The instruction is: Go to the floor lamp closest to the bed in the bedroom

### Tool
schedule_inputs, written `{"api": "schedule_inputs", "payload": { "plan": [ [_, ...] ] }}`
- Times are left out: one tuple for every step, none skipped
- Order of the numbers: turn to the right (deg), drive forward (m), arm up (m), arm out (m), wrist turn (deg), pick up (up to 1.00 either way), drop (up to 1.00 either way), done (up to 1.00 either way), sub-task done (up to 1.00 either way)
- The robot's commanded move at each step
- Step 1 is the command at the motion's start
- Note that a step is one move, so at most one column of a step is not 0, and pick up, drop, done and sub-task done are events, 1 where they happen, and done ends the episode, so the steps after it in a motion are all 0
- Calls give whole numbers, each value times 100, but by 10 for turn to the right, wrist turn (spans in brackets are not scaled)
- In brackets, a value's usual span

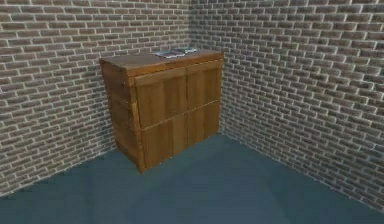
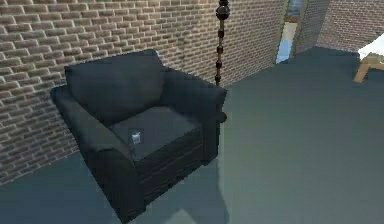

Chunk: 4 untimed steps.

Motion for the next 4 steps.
{"api": "schedule_inputs", "payload": {
  "plan": [
    [-390,0,0,0,0,0,0,0,0],
    [0,30,0,0,0,0,0,0,0],
    [-450,0,0,0,0,0,0,0,0],
    [-300,0,0,0,0,0,0,0,0]
  ]
}}
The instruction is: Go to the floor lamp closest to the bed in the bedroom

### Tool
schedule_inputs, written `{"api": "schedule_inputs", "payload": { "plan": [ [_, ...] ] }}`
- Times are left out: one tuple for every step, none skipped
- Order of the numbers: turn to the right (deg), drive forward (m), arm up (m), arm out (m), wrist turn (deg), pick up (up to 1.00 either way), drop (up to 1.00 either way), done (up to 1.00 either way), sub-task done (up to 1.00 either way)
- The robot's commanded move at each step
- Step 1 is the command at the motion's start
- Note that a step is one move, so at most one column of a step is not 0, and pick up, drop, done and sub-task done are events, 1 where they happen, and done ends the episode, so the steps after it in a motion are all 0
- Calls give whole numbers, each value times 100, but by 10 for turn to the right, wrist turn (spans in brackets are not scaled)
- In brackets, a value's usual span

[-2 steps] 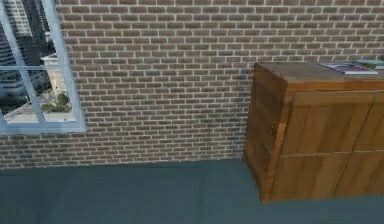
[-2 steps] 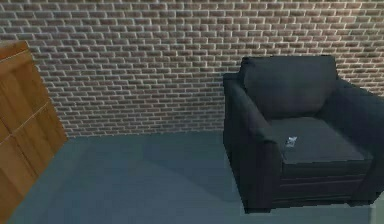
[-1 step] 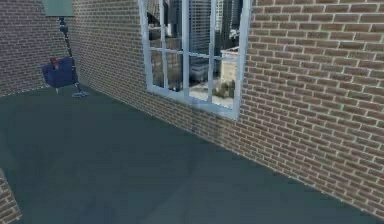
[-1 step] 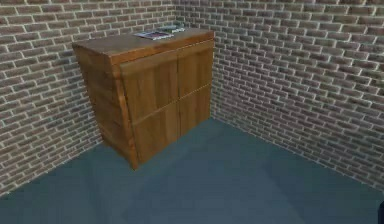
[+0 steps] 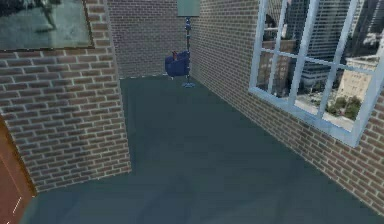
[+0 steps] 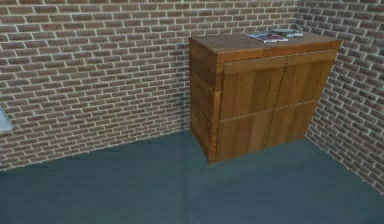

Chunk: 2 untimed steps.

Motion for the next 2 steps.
{"api": "schedule_inputs", "payload": {
  "plan": [
    [-30,0,0,0,0,0,0,0,0],
    [0,100,0,0,0,0,0,0,0]
  ]
}}
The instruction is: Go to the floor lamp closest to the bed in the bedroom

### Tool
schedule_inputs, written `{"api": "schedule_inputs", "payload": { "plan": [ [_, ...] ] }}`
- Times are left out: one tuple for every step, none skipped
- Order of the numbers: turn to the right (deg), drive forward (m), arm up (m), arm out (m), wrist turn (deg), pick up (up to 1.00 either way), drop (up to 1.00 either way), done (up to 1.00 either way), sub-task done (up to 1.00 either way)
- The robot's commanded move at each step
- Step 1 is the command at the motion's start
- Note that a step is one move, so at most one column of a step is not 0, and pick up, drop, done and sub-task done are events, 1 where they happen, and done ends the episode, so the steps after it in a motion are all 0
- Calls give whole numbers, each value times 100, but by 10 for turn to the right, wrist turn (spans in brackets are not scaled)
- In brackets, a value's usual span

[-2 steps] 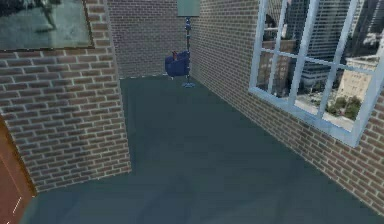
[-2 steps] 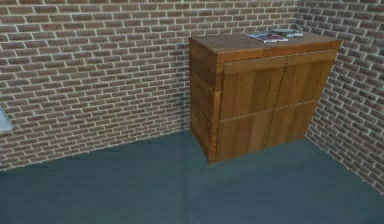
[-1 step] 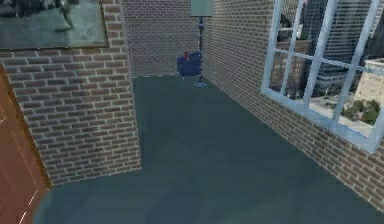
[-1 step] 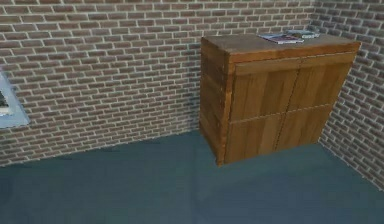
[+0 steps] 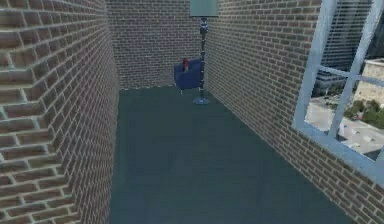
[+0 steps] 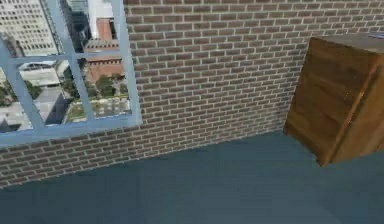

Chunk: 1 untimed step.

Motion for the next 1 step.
{"api": "schedule_inputs", "payload": {
  "plan": [
    [0,55,0,0,0,0,0,0,0]
  ]
}}
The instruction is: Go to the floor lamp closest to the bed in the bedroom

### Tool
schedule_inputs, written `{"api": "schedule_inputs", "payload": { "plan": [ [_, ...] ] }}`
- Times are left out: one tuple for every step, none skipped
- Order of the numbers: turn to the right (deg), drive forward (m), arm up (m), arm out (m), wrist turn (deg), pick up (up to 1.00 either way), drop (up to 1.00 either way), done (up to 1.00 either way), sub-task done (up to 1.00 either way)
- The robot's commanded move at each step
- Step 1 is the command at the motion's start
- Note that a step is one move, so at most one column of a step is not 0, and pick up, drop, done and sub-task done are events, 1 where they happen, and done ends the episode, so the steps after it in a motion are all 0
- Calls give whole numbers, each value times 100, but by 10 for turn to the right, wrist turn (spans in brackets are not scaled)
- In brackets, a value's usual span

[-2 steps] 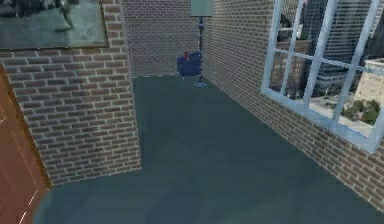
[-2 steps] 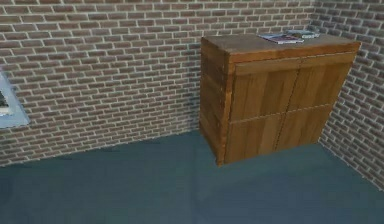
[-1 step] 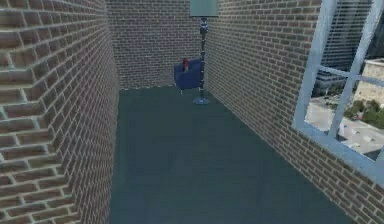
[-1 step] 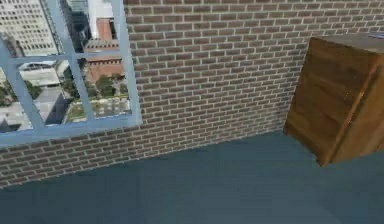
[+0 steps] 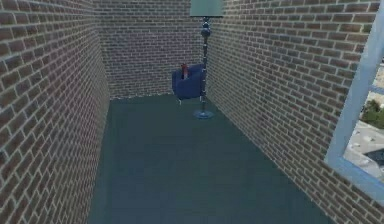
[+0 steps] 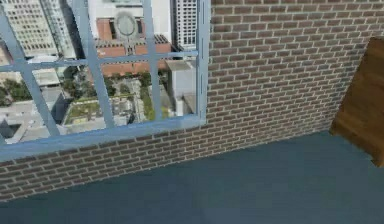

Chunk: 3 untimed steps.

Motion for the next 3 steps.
{"api": "schedule_inputs", "payload": {
  "plan": [
    [-30,0,0,0,0,0,0,0,0],
    [0,100,0,0,0,0,0,0,0],
    [-30,0,0,0,0,0,0,0,0]
  ]
}}
